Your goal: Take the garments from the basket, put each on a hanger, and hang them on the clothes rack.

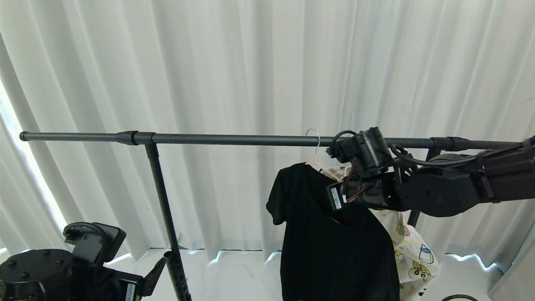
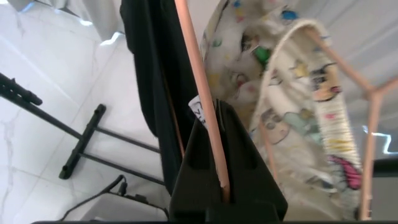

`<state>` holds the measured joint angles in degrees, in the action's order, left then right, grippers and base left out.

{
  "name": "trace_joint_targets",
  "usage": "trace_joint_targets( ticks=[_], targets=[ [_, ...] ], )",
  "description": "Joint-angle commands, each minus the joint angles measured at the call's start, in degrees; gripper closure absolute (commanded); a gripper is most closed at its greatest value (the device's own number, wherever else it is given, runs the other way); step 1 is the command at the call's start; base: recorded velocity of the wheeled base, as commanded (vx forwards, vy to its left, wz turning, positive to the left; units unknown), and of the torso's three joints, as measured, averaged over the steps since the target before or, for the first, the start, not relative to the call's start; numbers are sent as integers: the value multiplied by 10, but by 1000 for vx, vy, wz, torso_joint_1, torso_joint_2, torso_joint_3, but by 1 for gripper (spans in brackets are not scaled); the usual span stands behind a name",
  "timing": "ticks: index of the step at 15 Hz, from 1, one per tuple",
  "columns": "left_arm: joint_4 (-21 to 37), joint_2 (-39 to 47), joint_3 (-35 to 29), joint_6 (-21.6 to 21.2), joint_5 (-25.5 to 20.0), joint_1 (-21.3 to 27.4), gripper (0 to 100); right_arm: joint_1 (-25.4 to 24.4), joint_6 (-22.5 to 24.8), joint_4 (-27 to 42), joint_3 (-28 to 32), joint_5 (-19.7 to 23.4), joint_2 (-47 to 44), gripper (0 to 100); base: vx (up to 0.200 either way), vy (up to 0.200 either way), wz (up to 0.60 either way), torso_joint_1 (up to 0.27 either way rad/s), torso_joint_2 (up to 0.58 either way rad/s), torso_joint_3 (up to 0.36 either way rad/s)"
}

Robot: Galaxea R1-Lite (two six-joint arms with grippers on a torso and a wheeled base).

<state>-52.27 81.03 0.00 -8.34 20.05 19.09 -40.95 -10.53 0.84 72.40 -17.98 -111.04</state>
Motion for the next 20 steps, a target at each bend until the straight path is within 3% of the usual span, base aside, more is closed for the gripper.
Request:
trace_joint_targets(
  ticks=[1,9,10,18,20],
  targets=[
    [0,1,0,0,0,0,0,-9,0,0,1,0,-14,100,0,0,0,0,0,0],
    [0,2,0,0,-1,0,0,-22,-13,7,0,0,-13,100,0,0,0,0,0,0],
    [0,2,0,0,-1,0,0,-22,-17,7,2,0,-12,0,0,0,0,0,0,0],
    [0,2,0,0,1,-1,0,-19,-41,29,-12,-3,113,0,0,0,0,0,0,0],
    [0,-1,0,0,2,-1,0,-8,-41,153,-23,-7,195,0,0,0,0,0,0,0]
  ],
)
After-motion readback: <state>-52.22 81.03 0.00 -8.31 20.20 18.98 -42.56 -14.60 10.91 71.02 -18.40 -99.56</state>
